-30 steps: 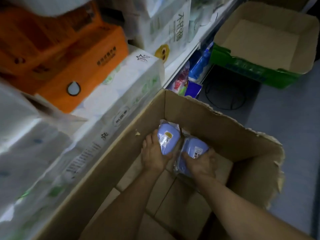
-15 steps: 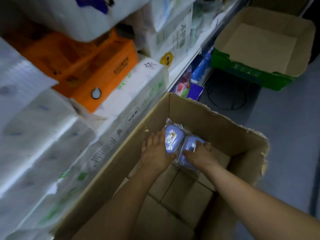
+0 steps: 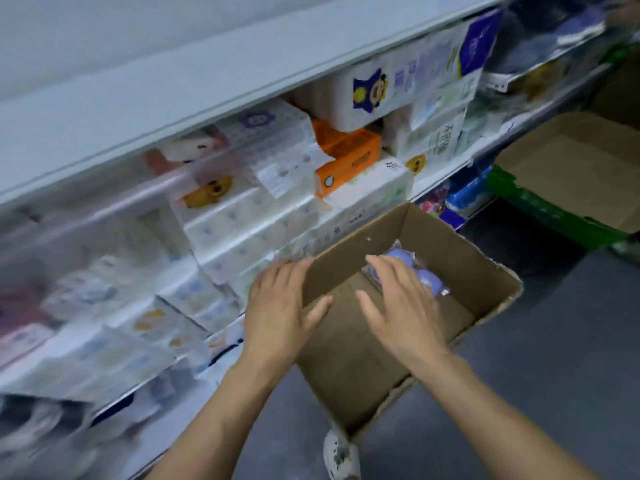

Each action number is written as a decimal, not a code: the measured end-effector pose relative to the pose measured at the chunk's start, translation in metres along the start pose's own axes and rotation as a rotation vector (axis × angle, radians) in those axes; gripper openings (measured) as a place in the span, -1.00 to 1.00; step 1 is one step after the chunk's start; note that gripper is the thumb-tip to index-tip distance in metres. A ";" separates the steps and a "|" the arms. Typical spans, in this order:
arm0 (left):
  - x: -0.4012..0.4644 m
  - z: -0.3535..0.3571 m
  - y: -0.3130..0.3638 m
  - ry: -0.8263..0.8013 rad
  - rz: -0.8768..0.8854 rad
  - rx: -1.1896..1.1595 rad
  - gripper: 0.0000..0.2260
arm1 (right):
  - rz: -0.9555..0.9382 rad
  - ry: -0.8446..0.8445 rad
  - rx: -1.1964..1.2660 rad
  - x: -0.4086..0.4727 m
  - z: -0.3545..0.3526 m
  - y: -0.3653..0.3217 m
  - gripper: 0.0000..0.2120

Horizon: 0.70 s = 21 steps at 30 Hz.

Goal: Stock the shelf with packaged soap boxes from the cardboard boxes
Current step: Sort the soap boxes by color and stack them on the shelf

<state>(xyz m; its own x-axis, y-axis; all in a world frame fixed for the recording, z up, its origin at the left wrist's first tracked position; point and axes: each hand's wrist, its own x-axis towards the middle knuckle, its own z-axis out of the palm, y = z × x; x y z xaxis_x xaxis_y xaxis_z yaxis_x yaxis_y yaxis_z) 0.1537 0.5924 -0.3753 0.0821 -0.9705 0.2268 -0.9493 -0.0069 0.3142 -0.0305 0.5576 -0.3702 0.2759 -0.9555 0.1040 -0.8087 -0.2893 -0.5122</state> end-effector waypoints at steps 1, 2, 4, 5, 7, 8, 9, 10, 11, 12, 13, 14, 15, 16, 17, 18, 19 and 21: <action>-0.019 -0.017 -0.004 0.042 -0.021 0.002 -0.45 | -0.047 0.010 0.026 -0.012 -0.001 -0.017 -0.45; -0.038 -0.033 -0.010 0.079 -0.044 0.008 -0.45 | -0.097 0.005 0.049 -0.023 -0.001 -0.035 -0.44; -0.077 -0.063 -0.023 0.137 -0.095 0.024 -0.46 | -0.192 -0.010 0.072 -0.043 0.001 -0.071 -0.45; -0.096 -0.078 -0.030 0.158 -0.124 0.036 -0.46 | -0.234 -0.020 0.076 -0.052 0.002 -0.089 -0.46; -0.132 -0.104 -0.046 0.194 -0.185 0.063 -0.44 | -0.311 -0.051 0.080 -0.070 0.005 -0.124 -0.47; -0.151 -0.117 -0.055 0.211 -0.221 0.080 -0.44 | -0.349 -0.074 0.086 -0.078 0.008 -0.142 -0.47; -0.169 -0.128 -0.064 0.222 -0.258 0.094 -0.43 | -0.390 -0.100 0.091 -0.085 0.011 -0.161 -0.46; -0.187 -0.139 -0.074 0.229 -0.290 0.105 -0.42 | -0.434 -0.125 0.090 -0.093 0.015 -0.178 -0.45; -0.205 -0.149 -0.083 0.236 -0.326 0.110 -0.41 | -0.477 -0.152 0.087 -0.101 0.020 -0.196 -0.45; -0.224 -0.159 -0.093 0.244 -0.367 0.112 -0.40 | -0.515 -0.177 0.089 -0.109 0.024 -0.214 -0.45; -0.243 -0.168 -0.102 0.258 -0.407 0.116 -0.39 | -0.550 -0.198 0.101 -0.117 0.030 -0.232 -0.46; -0.262 -0.177 -0.112 0.273 -0.444 0.124 -0.40 | -0.584 -0.219 0.113 -0.126 0.036 -0.250 -0.46; -0.281 -0.186 -0.122 0.289 -0.479 0.136 -0.40 | -0.618 -0.243 0.120 -0.135 0.044 -0.268 -0.46; -0.301 -0.194 -0.132 0.301 -0.515 0.148 -0.40 | -0.651 -0.265 0.118 -0.144 0.052 -0.285 -0.46; -0.321 -0.202 -0.143 0.311 -0.550 0.156 -0.40 | -0.684 -0.282 0.115 -0.153 0.061 -0.302 -0.46; -0.341 -0.209 -0.155 0.313 -0.586 0.158 -0.39 | -0.716 -0.299 0.115 -0.163 0.071 -0.319 -0.46; -0.361 -0.215 -0.166 0.308 -0.624 0.154 -0.38 | -0.744 -0.314 0.120 -0.174 0.081 -0.336 -0.47; -0.402 -0.226 -0.191 0.304 -0.702 0.137 -0.34 | -0.783 -0.348 0.129 -0.196 0.104 -0.371 -0.49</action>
<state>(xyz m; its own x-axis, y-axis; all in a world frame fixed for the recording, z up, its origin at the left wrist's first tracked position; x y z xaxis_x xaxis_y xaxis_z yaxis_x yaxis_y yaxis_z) 0.3705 1.0382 -0.3177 0.7389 -0.6194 0.2655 -0.6716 -0.6445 0.3656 0.2698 0.8587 -0.2896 0.8892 -0.4058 0.2112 -0.2599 -0.8281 -0.4967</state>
